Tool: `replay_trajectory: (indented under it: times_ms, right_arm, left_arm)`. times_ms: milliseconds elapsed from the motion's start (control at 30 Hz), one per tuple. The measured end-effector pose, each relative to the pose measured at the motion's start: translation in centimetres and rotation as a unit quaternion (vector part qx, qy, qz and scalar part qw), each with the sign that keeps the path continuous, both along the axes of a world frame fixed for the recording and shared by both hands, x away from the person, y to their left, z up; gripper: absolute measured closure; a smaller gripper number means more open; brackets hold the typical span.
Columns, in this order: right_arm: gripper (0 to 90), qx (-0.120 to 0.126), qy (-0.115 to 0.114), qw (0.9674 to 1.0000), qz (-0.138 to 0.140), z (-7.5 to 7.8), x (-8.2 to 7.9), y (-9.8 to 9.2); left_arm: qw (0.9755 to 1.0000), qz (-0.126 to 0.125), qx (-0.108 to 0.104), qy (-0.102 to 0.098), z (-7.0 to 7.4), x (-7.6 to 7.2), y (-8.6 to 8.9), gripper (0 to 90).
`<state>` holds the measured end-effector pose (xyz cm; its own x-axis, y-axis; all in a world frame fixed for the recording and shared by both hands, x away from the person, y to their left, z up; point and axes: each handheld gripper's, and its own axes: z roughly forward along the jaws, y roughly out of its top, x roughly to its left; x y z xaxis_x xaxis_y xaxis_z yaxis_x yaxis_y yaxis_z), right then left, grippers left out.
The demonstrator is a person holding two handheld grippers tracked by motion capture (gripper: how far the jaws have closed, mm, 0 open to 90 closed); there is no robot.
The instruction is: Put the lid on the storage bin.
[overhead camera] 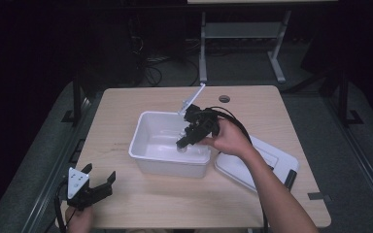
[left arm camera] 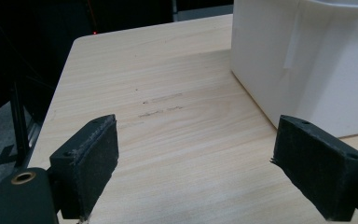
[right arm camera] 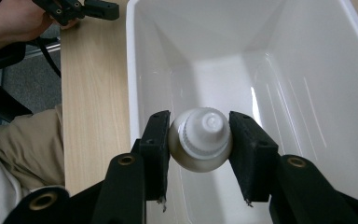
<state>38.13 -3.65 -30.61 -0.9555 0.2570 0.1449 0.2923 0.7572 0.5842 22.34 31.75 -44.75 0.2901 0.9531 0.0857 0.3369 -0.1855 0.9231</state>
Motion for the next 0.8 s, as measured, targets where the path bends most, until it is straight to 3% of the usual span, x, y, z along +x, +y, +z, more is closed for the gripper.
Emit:
replay_trajectory:
  times_ms: [800]
  right_arm:
    - [59.6,-0.014,0.012,0.9998,0.003,-2.5,0.5,0.9]
  left_arm:
    - [1.0000,-0.001,0.000,-0.001,0.0,0.0,0.0,13.0]
